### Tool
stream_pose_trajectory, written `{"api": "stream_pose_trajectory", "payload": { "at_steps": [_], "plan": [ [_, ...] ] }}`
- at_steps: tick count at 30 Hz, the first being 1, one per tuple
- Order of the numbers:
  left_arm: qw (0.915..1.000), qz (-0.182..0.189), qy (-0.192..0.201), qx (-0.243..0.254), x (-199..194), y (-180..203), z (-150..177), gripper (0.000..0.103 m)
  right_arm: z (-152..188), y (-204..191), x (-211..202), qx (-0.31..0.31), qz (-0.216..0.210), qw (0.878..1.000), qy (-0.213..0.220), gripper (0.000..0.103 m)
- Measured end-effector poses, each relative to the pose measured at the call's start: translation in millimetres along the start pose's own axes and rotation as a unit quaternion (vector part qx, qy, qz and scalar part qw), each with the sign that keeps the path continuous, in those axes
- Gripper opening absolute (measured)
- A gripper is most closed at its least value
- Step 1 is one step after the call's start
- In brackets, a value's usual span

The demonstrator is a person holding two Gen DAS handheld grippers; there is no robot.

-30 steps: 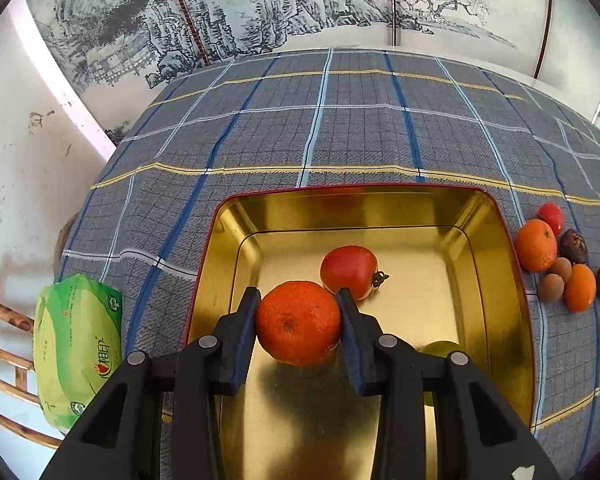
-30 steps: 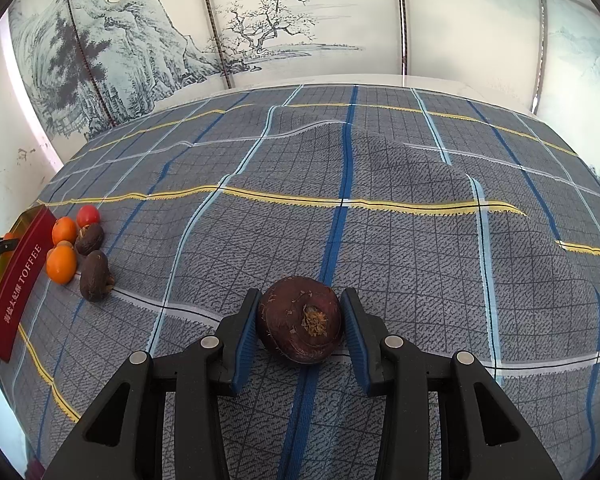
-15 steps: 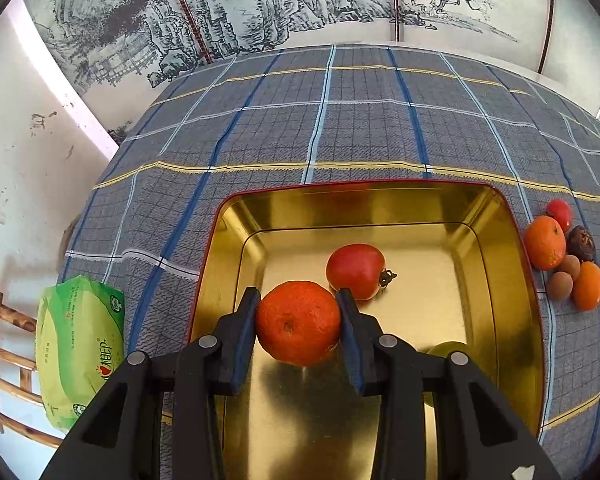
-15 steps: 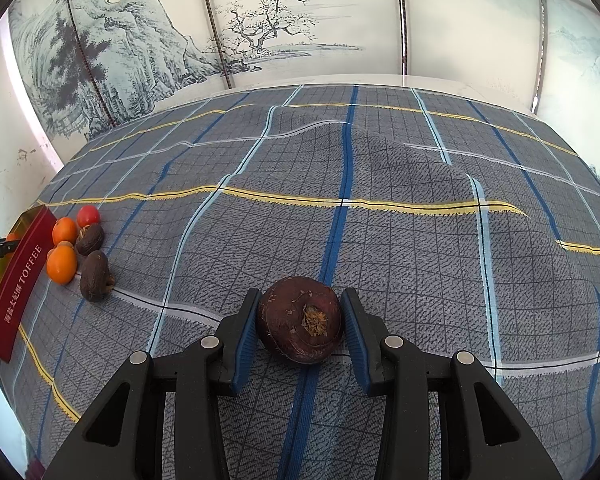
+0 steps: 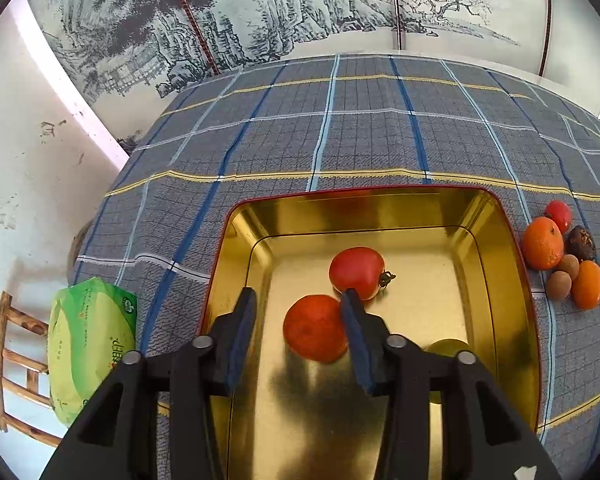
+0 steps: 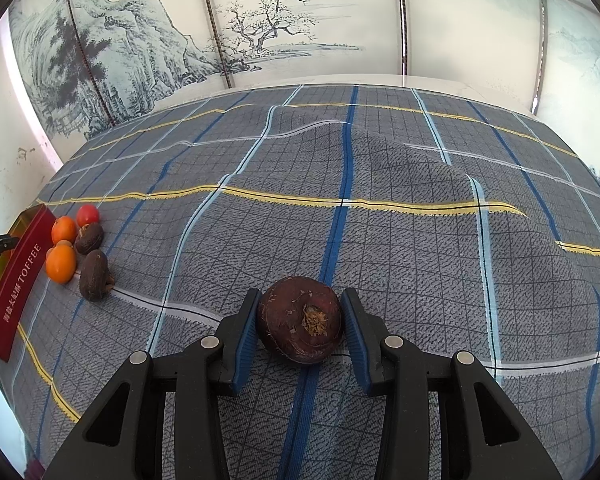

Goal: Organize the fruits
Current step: 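Carry the brown fruit into the gold tin and open the right gripper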

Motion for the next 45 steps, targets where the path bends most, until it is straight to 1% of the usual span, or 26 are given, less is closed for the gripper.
{"api": "stream_pose_trajectory", "payload": {
  "at_steps": [3,4,6,8,11,18,25,27,29,32,37,39,41,43,45],
  "plan": [
    [0.9999,0.001,0.013,-0.003,-7,1,0,0.05,0,0,0,0.0,0.0,1.0,0.0,0.041],
    [0.9999,-0.002,0.017,-0.003,-10,2,1,0.054,0,0,0,-0.001,0.001,1.0,0.0,0.041],
    [0.9997,-0.008,0.022,-0.002,-14,3,3,0.055,0,0,0,0.0,0.0,1.0,0.0,0.041],
    [0.9997,-0.005,0.024,-0.004,-17,5,5,0.057,0,-1,0,0.0,0.0,1.0,0.0,0.041],
    [0.9995,-0.003,0.029,-0.01,-22,8,8,0.063,0,-1,1,-0.003,0.002,1.0,-0.001,0.041],
    [0.9987,-0.002,0.05,0.0,-41,20,12,0.068,2,-4,3,-0.031,0.027,0.999,-0.005,0.041],
    [0.9973,0.006,0.073,-0.002,-59,26,16,0.069,7,-5,-6,-0.015,0.028,0.999,-0.004,0.04],
    [0.997,0.011,0.077,-0.004,-62,26,16,0.071,8,-8,-10,-0.014,0.024,1.0,-0.004,0.04],
    [0.9964,0.012,0.084,-0.005,-66,27,18,0.075,7,-13,-17,-0.015,0.02,1.0,0.001,0.04],
    [0.9952,0.01,0.097,-0.009,-72,26,20,0.079,1,-27,-29,-0.021,0.008,1.0,0.009,0.04],
    [0.9939,0.017,0.106,-0.023,-81,21,28,0.08,-12,-67,-53,-0.05,-0.024,0.998,0.025,0.04],
    [0.9925,0.027,0.111,-0.042,-87,15,34,0.082,-17,-92,-62,-0.066,-0.042,0.996,0.03,0.04],
    [0.991,0.022,0.118,-0.06,-94,7,40,0.085,-21,-118,-70,-0.082,-0.063,0.994,0.035,0.04],
    [0.9897,0.016,0.121,-0.074,-100,-4,47,0.086,-24,-148,-79,-0.102,-0.088,0.99,0.039,0.04],
    [0.9899,0.024,0.116,-0.078,-106,-10,55,0.086,-26,-176,-84,-0.116,-0.11,0.986,0.041,0.04]
  ]
}}
Point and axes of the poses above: each gripper's, at about its wrist camera, not at the fingertips, and x roughly the way its jaws point, y to its right, z to its underside, the point moved 7 cm from there along x, roughly the way its jaws point, and after that the axes turned 7 degrees about z, right-handed, at the moved point
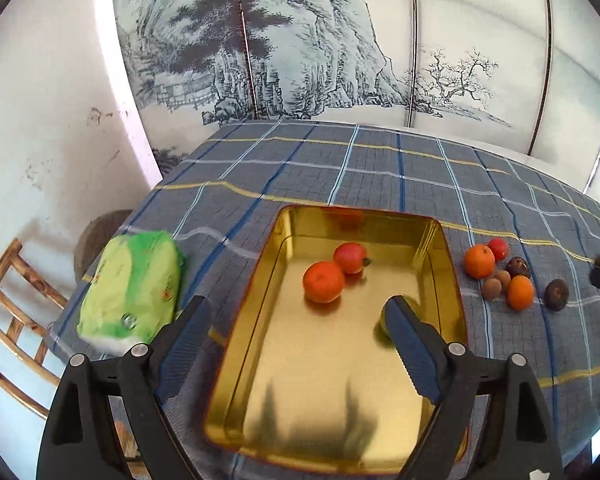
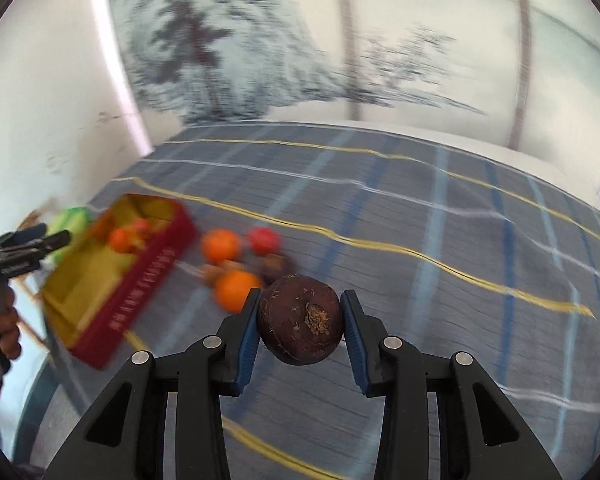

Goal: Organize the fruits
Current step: 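Carry the brown fruit into the gold tin and open the right gripper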

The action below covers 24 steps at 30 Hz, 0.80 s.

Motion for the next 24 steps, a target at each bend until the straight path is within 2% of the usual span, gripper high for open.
{"api": "stream_pose_trajectory", "payload": {
  "at_steps": [4,8,13,17,24],
  "plan": [
    [0.9998,-0.003,-0.012,0.014,-12,-10,13,0.087,-17,-56,10,-0.029,-0.047,0.998,-0.001,0.04],
    [0.9997,-0.011,-0.006,0.021,-26,-17,26,0.089,-28,-113,27,-0.057,-0.1,0.993,-0.014,0.04],
    [0.9997,-0.016,0.003,0.016,-39,-26,35,0.09,-29,-166,49,-0.085,-0.14,0.986,-0.038,0.04],
    [0.9995,-0.024,0.006,0.019,-43,-33,40,0.09,-27,-197,63,-0.103,-0.156,0.981,-0.051,0.04],
    [0.9994,-0.03,-0.01,0.015,-39,-41,51,0.09,-23,-244,89,-0.14,-0.168,0.972,-0.081,0.04]
  ]
}}
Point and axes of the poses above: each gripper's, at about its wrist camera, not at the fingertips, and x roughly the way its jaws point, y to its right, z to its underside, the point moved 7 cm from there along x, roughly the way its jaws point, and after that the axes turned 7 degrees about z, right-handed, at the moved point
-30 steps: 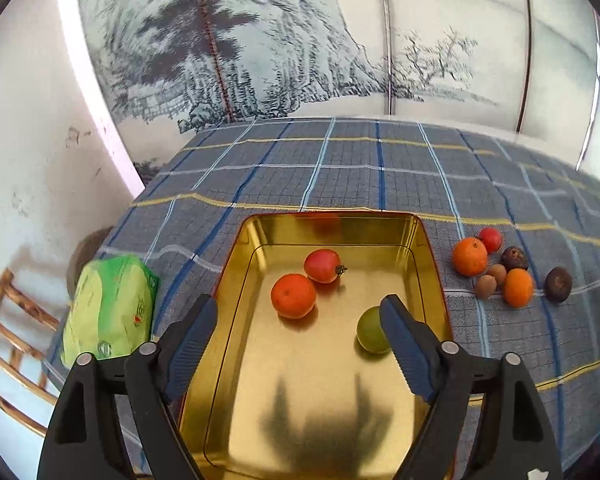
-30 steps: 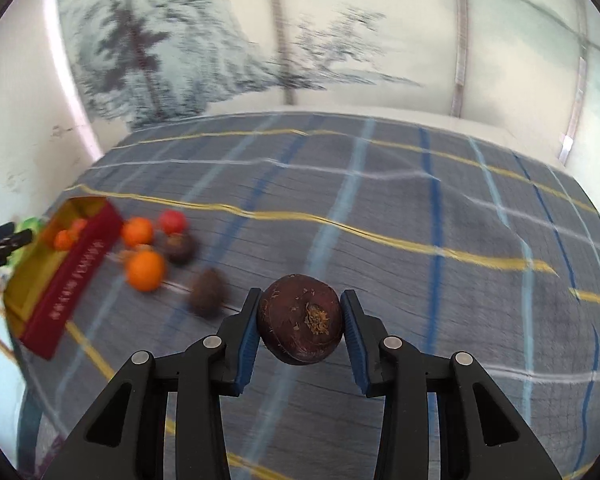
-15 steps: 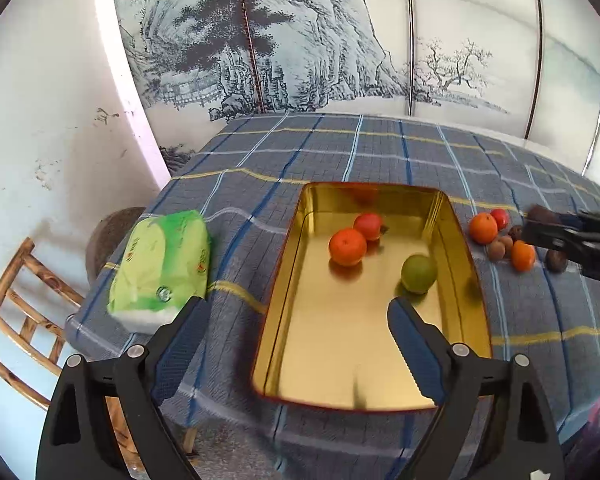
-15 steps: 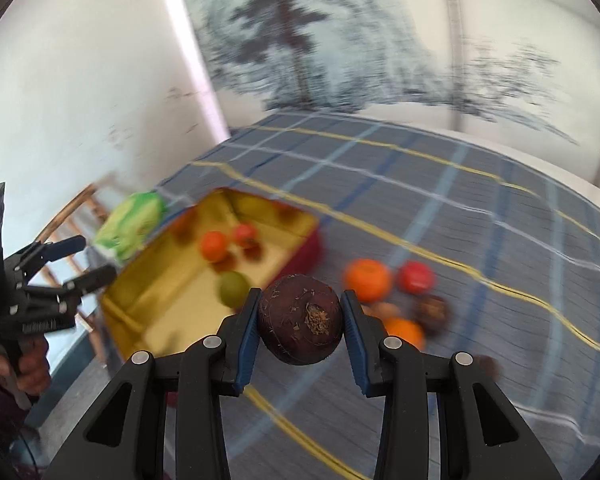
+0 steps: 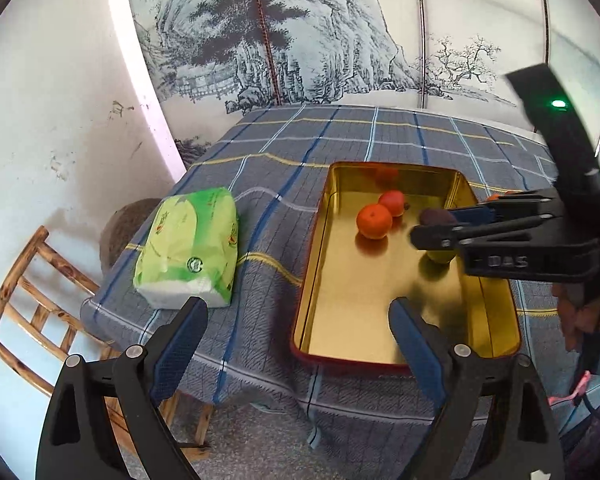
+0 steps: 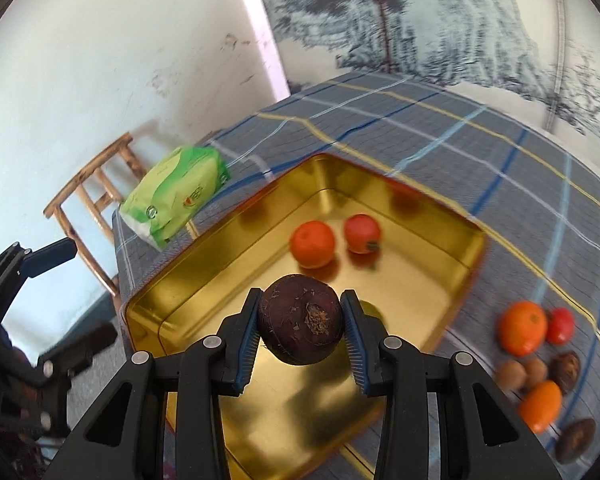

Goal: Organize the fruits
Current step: 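Carry the brown fruit into the gold tin and open the right gripper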

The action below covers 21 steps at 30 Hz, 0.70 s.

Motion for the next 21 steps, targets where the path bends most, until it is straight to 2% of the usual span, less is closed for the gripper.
{"api": "stream_pose_trajectory", "payload": {
  "at_steps": [5,14,17,21],
  "plan": [
    [1.0,0.003,0.003,-0.006,-3,-5,4,0.09,-5,-19,29,-0.011,-0.01,0.999,-0.031,0.04],
    [0.9999,-0.005,-0.007,-0.005,-1,-7,12,0.094,-22,-40,56,-0.027,-0.002,0.998,-0.053,0.04],
    [0.9999,-0.005,-0.01,-0.005,-1,-6,16,0.095,-30,-40,58,-0.023,0.005,0.998,-0.05,0.041],
    [0.9999,-0.005,-0.013,0.0,-1,-2,18,0.095,-36,-35,50,0.008,-0.012,0.999,-0.036,0.042]
  ]
}}
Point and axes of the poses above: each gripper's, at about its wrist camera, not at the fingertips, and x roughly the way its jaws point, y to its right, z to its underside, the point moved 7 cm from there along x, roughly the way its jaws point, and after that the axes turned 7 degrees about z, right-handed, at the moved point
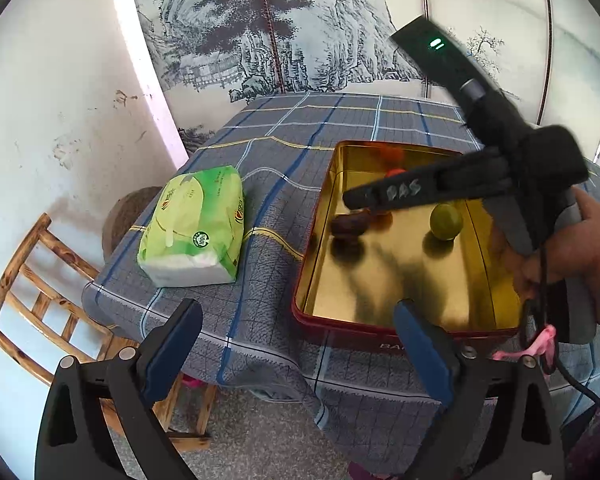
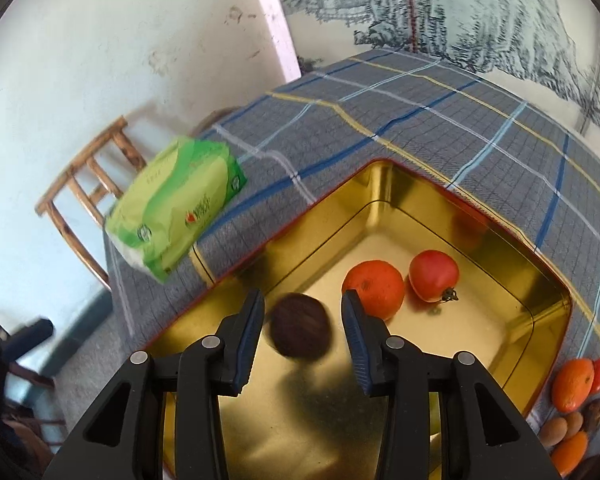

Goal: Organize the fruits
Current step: 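Carry the brown fruit into the gold tin and open the right gripper, then grasp the large orange with the left gripper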

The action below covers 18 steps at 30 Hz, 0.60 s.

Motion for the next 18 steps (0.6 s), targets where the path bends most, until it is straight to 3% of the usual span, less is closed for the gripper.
{"api": "stream_pose_trajectory", "payload": {
  "at_steps": [5,10,18],
  "plan": [
    [1.0,0.004,-0.001,0.002,-1,4,0,0.095,9,20,-35,0.044,-0.024,0.997,0.056,0.042],
    [0.9996,0.025,0.0,0.011,-3,16,-2,0.095,53,69,-80,0.088,-0.012,0.991,0.102,0.042],
    [0.9937,0.089,0.012,0.067,-11,70,-18,0.095,164,194,-141,0.157,0.134,0.973,0.102,0.042]
  ]
}}
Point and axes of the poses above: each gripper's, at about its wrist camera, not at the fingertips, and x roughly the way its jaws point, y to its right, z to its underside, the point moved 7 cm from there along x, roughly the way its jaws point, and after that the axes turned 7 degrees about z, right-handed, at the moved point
